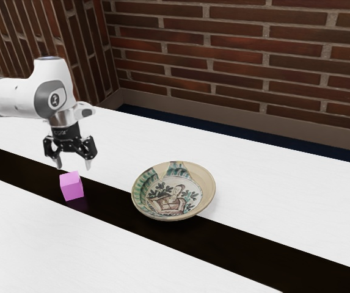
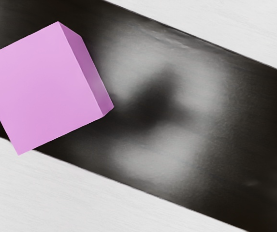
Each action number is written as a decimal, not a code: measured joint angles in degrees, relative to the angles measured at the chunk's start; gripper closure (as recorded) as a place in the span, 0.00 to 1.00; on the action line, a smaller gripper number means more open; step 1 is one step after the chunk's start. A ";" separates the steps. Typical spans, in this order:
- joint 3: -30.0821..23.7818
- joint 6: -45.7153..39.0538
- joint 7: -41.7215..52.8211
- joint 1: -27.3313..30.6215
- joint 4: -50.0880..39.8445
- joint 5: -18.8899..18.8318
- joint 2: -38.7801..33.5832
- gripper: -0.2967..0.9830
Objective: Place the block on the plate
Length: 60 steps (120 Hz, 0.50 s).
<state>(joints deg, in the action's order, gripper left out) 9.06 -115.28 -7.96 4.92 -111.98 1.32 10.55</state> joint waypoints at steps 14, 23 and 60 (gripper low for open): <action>0.38 -3.88 -7.01 1.32 -1.37 -0.05 1.75 0.23; 0.42 -6.05 -11.21 2.69 -1.54 -0.11 2.98 0.23; -1.13 -15.89 -23.66 5.68 -1.59 -2.06 7.29 0.23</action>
<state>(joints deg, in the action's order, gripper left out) 7.93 -131.16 -31.62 10.60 -113.57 -0.74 17.84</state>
